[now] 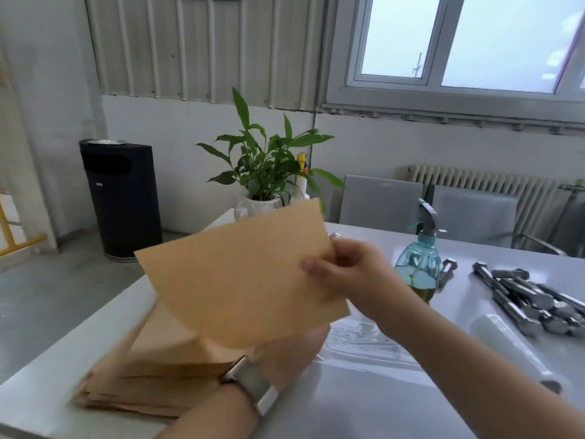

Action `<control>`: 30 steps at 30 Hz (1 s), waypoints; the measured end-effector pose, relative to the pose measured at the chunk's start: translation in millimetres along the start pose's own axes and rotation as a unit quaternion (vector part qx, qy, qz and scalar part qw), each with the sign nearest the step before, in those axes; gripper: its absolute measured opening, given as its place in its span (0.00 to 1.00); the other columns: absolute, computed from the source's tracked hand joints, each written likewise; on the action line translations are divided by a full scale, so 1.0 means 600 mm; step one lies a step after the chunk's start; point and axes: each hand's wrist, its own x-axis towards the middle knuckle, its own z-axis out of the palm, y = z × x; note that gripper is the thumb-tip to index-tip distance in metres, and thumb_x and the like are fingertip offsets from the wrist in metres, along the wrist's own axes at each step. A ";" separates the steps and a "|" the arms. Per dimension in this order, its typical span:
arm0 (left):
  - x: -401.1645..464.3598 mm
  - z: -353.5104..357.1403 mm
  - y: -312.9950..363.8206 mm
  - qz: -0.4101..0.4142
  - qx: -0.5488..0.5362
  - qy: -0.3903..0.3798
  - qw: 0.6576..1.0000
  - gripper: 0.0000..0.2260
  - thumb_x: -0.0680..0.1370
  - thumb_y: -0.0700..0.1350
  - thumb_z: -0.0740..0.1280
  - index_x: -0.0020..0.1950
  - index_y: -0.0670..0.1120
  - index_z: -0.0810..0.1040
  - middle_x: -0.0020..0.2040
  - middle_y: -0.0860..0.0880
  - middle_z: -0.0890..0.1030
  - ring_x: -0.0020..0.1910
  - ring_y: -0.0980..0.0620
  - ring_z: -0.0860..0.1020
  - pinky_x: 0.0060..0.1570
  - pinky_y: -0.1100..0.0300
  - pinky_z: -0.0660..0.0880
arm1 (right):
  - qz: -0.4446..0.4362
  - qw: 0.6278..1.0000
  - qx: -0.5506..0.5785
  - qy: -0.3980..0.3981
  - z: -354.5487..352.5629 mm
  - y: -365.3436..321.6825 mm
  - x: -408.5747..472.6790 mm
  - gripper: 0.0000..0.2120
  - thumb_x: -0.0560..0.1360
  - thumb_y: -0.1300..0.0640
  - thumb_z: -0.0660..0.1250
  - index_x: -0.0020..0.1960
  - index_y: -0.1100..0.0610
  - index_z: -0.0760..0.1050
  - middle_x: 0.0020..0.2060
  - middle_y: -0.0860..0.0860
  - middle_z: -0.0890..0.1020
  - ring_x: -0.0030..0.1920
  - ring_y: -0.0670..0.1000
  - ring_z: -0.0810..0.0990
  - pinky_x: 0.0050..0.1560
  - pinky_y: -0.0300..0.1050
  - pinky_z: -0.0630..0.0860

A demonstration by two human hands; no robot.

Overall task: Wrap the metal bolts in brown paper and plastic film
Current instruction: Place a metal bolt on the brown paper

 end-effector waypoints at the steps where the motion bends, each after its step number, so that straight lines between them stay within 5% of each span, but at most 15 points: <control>1: 0.003 0.016 -0.016 -0.004 0.052 -0.053 0.997 0.16 0.82 0.52 0.54 0.44 0.54 0.81 0.41 0.55 0.83 0.42 0.59 0.80 0.36 0.68 0.67 | 0.009 0.999 0.031 0.034 -0.024 0.002 -0.002 0.12 0.72 0.53 0.75 0.37 0.60 0.78 0.35 0.56 0.82 0.37 0.57 0.83 0.38 0.56 0.82; 3: 0.003 0.017 -0.005 -0.009 -0.001 -0.051 0.999 0.09 0.79 0.53 0.62 0.42 0.51 0.76 0.41 0.52 0.82 0.44 0.55 0.77 0.41 0.64 0.64 | 0.033 0.992 0.080 0.090 -0.070 0.012 0.002 0.10 0.74 0.54 0.73 0.36 0.55 0.79 0.38 0.58 0.85 0.38 0.61 0.85 0.33 0.52 0.82; 6: 0.007 0.017 -0.007 -0.065 -0.117 -0.081 0.988 0.10 0.76 0.46 0.66 0.34 0.49 0.73 0.35 0.54 0.79 0.38 0.58 0.75 0.45 0.66 0.63 | 0.106 0.981 0.020 0.159 -0.147 0.048 0.002 0.03 0.75 0.60 0.71 0.43 0.59 0.79 0.42 0.61 0.84 0.40 0.58 0.83 0.45 0.59 0.82; 9: 0.011 0.004 -0.012 -0.057 -0.302 -0.077 0.948 0.10 0.71 0.41 0.71 0.47 0.54 0.76 0.40 0.59 0.83 0.39 0.66 0.79 0.43 0.64 0.73 | 0.171 0.966 -0.089 0.174 -0.190 0.104 -0.029 0.05 0.75 0.63 0.72 0.49 0.61 0.79 0.39 0.55 0.83 0.34 0.49 0.81 0.34 0.39 0.80; 11: 0.021 0.004 -0.013 -0.090 -0.314 -0.027 0.945 0.10 0.80 0.39 0.64 0.54 0.55 0.75 0.41 0.56 0.84 0.39 0.59 0.81 0.41 0.62 0.75 | 0.194 0.947 -0.176 0.184 -0.203 0.135 -0.056 0.07 0.74 0.61 0.72 0.51 0.59 0.78 0.37 0.49 0.82 0.33 0.45 0.80 0.28 0.34 0.73; 13: 0.026 0.006 -0.006 -0.123 -0.338 -0.027 0.933 0.11 0.83 0.41 0.57 0.57 0.54 0.76 0.37 0.48 0.84 0.34 0.55 0.80 0.37 0.66 0.74 | 0.215 0.938 -0.200 0.185 -0.210 0.156 -0.080 0.10 0.74 0.59 0.71 0.54 0.55 0.75 0.39 0.49 0.82 0.37 0.47 0.80 0.33 0.38 0.74; 17: 0.016 0.013 -0.013 -0.058 -0.234 -0.153 0.958 0.09 0.78 0.48 0.67 0.56 0.60 0.75 0.37 0.55 0.83 0.33 0.59 0.78 0.40 0.62 0.75 | 0.224 0.935 -0.226 0.159 -0.216 0.179 -0.114 0.17 0.76 0.56 0.69 0.62 0.46 0.69 0.39 0.48 0.83 0.40 0.44 0.81 0.33 0.38 0.73; 20: 0.011 0.015 -0.012 0.017 -0.118 -0.157 0.980 0.06 0.73 0.51 0.72 0.46 0.61 0.80 0.38 0.61 0.82 0.35 0.59 0.77 0.38 0.66 0.71 | 0.193 0.921 -0.303 0.150 -0.209 0.183 -0.123 0.25 0.77 0.54 0.68 0.70 0.46 0.63 0.37 0.45 0.79 0.38 0.39 0.76 0.31 0.33 0.66; 25: 0.010 0.014 -0.011 0.029 -0.071 -0.156 0.985 0.05 0.70 0.47 0.73 0.39 0.58 0.81 0.34 0.61 0.79 0.34 0.58 0.75 0.34 0.69 0.67 | 0.170 0.862 -0.472 0.073 -0.189 0.178 -0.131 0.32 0.77 0.51 0.63 0.72 0.46 0.47 0.41 0.48 0.68 0.46 0.54 0.75 0.41 0.46 0.67; 30: 0.009 0.014 -0.009 0.090 -0.021 -0.151 0.984 0.04 0.68 0.56 0.67 0.41 0.62 0.79 0.37 0.58 0.75 0.41 0.61 0.74 0.46 0.59 0.68 | 0.165 0.809 -0.563 0.029 -0.180 0.157 -0.132 0.20 0.78 0.47 0.64 0.63 0.52 0.61 0.55 0.53 0.69 0.54 0.57 0.78 0.42 0.46 0.66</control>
